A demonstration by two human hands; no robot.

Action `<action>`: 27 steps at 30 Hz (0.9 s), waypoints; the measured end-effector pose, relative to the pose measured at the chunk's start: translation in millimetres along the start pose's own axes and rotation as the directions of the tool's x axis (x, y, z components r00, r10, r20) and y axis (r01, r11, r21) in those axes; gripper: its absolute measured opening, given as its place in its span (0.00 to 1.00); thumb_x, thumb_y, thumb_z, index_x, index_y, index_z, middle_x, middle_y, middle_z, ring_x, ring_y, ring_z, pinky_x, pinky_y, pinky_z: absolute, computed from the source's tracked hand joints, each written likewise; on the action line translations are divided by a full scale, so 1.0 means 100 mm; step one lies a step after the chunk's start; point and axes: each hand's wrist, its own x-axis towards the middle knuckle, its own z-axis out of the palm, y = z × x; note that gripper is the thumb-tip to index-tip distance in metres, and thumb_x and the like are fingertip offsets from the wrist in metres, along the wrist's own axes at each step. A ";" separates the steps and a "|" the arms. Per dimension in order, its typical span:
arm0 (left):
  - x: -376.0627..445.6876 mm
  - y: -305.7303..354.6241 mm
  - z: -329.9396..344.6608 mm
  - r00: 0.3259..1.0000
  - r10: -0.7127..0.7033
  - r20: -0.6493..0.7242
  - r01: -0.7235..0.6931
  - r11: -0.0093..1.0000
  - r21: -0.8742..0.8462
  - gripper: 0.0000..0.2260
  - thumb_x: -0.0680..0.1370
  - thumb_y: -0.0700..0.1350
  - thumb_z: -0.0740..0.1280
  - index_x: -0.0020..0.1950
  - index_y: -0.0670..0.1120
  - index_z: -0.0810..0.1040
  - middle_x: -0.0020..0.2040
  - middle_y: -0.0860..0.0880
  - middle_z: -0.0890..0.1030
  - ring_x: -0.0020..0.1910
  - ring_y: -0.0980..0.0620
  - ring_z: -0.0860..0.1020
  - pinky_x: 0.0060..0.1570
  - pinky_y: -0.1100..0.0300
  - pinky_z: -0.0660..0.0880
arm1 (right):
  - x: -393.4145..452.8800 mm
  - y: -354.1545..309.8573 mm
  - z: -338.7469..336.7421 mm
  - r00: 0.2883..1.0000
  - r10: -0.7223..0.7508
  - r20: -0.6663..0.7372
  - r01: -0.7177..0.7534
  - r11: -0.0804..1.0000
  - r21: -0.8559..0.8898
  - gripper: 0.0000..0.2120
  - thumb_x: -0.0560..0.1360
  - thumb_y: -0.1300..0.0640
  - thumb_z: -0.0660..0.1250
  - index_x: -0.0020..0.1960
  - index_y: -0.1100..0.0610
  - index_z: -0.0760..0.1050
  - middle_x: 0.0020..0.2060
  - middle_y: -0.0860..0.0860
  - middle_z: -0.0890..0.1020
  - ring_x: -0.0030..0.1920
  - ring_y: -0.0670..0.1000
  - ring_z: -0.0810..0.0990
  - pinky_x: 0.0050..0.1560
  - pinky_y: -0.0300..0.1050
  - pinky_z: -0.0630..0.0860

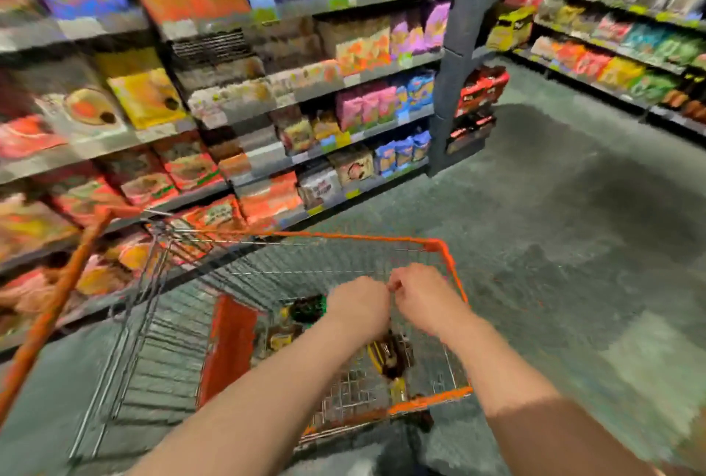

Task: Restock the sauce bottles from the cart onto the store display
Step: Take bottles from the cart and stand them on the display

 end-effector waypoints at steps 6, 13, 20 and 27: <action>-0.04 -0.65 0.29 0.984 -0.160 0.083 0.158 0.987 0.036 0.12 0.78 0.42 0.63 0.60 0.42 0.79 0.58 0.44 0.81 0.57 0.43 0.80 0.52 0.51 0.77 | 0.46 -0.30 0.42 0.974 -0.127 0.187 0.134 0.991 -0.027 0.13 0.74 0.62 0.61 0.55 0.54 0.80 0.53 0.55 0.79 0.57 0.57 0.77 0.54 0.46 0.73; 0.15 -1.27 0.77 0.944 -0.280 0.175 0.289 0.957 -0.026 0.08 0.79 0.40 0.62 0.52 0.44 0.80 0.50 0.46 0.82 0.49 0.44 0.81 0.44 0.53 0.78 | 0.95 -0.49 1.14 0.891 -0.332 0.310 0.358 0.933 -0.029 0.10 0.77 0.62 0.60 0.53 0.56 0.78 0.49 0.52 0.78 0.51 0.53 0.77 0.50 0.47 0.76; 0.39 -1.62 1.66 0.925 -0.279 0.257 0.304 0.951 -0.062 0.16 0.79 0.39 0.59 0.67 0.43 0.68 0.60 0.41 0.74 0.59 0.41 0.74 0.51 0.48 0.76 | 1.36 -0.55 2.04 0.766 -0.453 0.456 0.518 0.855 -0.021 0.13 0.79 0.62 0.56 0.62 0.58 0.72 0.57 0.54 0.76 0.59 0.54 0.73 0.55 0.46 0.72; 0.67 -1.87 2.40 0.912 -0.252 0.323 0.268 0.963 -0.007 0.13 0.79 0.40 0.61 0.63 0.43 0.71 0.59 0.41 0.74 0.58 0.42 0.73 0.50 0.49 0.74 | 1.57 -0.37 2.85 0.719 -0.491 0.492 0.580 0.814 -0.036 0.11 0.64 0.62 0.76 0.45 0.55 0.80 0.41 0.51 0.81 0.42 0.50 0.81 0.36 0.44 0.79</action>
